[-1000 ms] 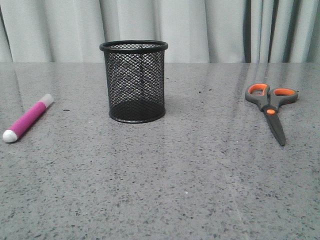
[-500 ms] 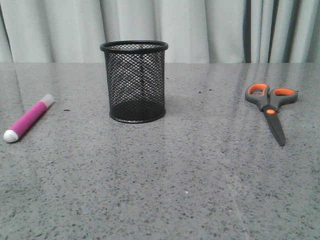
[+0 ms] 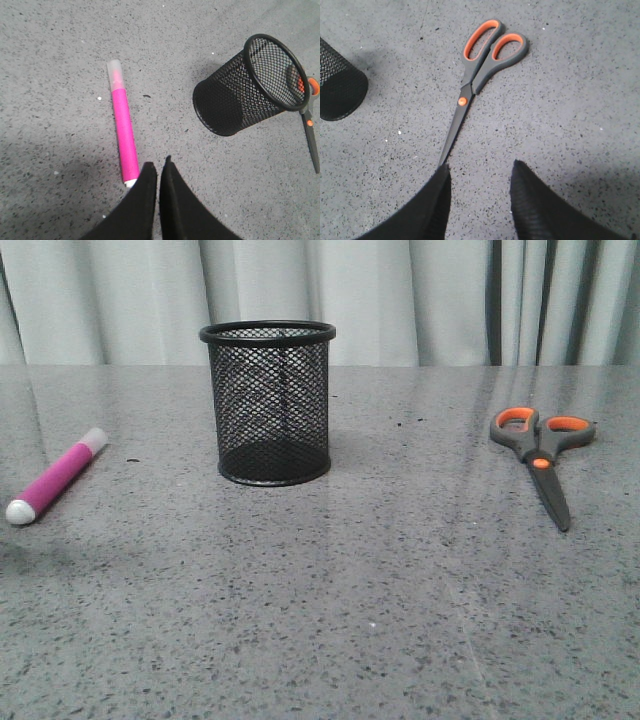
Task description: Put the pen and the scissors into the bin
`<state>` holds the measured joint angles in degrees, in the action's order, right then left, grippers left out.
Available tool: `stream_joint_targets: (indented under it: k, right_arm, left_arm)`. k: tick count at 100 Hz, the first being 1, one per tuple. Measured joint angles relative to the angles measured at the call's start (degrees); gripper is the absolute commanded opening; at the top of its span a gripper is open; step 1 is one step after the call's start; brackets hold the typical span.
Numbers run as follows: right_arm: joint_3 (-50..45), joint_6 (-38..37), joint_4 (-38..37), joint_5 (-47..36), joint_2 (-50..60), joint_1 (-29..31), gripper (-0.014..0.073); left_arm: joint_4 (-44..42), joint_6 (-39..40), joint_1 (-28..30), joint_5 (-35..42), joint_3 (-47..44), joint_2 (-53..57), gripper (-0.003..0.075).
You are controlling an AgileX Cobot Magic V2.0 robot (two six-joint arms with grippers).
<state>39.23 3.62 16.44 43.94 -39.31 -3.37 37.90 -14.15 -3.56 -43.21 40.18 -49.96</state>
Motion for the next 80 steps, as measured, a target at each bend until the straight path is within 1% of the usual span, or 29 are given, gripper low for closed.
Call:
stream_joint_targets:
  k: [8, 15, 26, 35, 42, 45, 64, 80]
  right_arm:
    - [0.1, 0.1, 0.1, 0.0, 0.0, 0.0, 0.0238]
    - [0.2, 0.1, 0.1, 0.0, 0.0, 0.0, 0.0239]
    - [0.2, 0.2, 0.2, 0.0, -0.1, 0.0, 0.0248]
    - [0.2, 1.4, 0.2, 0.0, -0.2, 0.0, 0.0302]
    - [0.2, 2.1, 0.2, 0.2, -0.9, 0.0, 0.0346]
    - [0.2, 2.1, 0.2, 0.3, -1.2, 0.0, 0.0357]
    - [0.4, 2.7, 0.2, 0.6, -3.4, 0.0, 0.0354]
    - [2.7, 4.4, 0.3, 2.1, -6.8, 0.0, 0.0354]
  left_arm:
    - [0.6, -2.5, 0.0, 0.1, 0.0, -1.4, -0.0015]
    - [0.9, -5.0, 0.0, -0.2, 0.1, -2.5, 0.0022]
    - [1.1, -6.9, 0.0, -0.8, 0.8, -4.3, 0.0140]
    - [1.2, -7.7, 0.0, -2.2, 2.2, -5.9, 0.0245]
    - [1.2, -8.0, 0.0, -3.6, 3.8, -6.8, 0.0292]
    - [1.2, -8.3, 0.0, -4.2, 4.5, -7.3, 0.0296]
    - [1.3, -9.2, 0.0, -7.5, 9.2, -9.4, 0.0295]
    - [-0.1, -9.4, 0.0, -10.5, 12.8, -12.8, 0.0295]
